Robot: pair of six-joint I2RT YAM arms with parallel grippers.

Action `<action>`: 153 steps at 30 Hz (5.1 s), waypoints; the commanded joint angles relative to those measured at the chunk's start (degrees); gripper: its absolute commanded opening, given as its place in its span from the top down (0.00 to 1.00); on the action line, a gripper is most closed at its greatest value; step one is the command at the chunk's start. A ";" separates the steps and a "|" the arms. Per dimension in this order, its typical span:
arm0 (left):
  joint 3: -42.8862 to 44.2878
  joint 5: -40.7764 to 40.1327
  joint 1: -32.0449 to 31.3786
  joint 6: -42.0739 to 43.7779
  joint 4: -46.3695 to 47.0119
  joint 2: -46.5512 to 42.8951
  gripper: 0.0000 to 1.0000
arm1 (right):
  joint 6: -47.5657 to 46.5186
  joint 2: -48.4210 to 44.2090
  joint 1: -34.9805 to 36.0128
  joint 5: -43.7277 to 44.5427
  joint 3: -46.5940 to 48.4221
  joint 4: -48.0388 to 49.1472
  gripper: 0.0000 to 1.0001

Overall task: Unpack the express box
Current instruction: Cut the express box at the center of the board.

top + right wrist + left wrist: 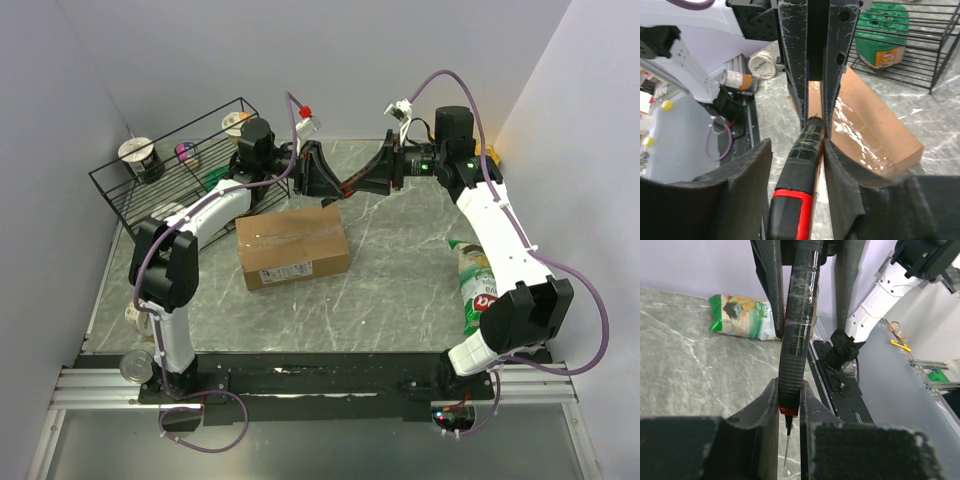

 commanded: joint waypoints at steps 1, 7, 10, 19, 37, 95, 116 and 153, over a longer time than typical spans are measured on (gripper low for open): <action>2.62 1.56 -0.48 -1.24 2.85 -0.13 0.99 | -0.80 0.41 1.15 0.16 2.98 0.40 0.55; 3.23 1.56 -0.48 0.08 1.09 -0.05 0.99 | -3.43 0.67 1.76 -0.89 2.63 -2.41 0.74; 4.98 -1.33 -0.04 6.30 -7.57 -0.13 0.98 | -5.81 0.76 1.68 1.46 2.37 -6.44 1.00; -1.14 -33.76 0.14 58.95 -54.53 -10.32 0.04 | 12.27 -15.13 -6.75 33.61 -20.28 16.18 1.00; -25.07 -65.06 -11.11 78.48 -43.65 -21.24 0.04 | 51.48 -10.50 -18.97 16.17 -49.57 69.10 1.00; -23.40 -63.31 -13.84 74.70 -48.48 -18.06 0.03 | 51.23 5.24 -10.36 21.08 -45.36 71.24 1.00; -21.47 -64.80 -13.75 68.47 -47.69 -14.82 0.03 | 47.27 2.26 -9.22 19.50 -44.92 60.08 1.00; -18.83 -64.54 -13.75 64.24 -48.66 -11.91 0.10 | 40.59 -9.97 -11.24 19.93 -45.80 41.52 1.00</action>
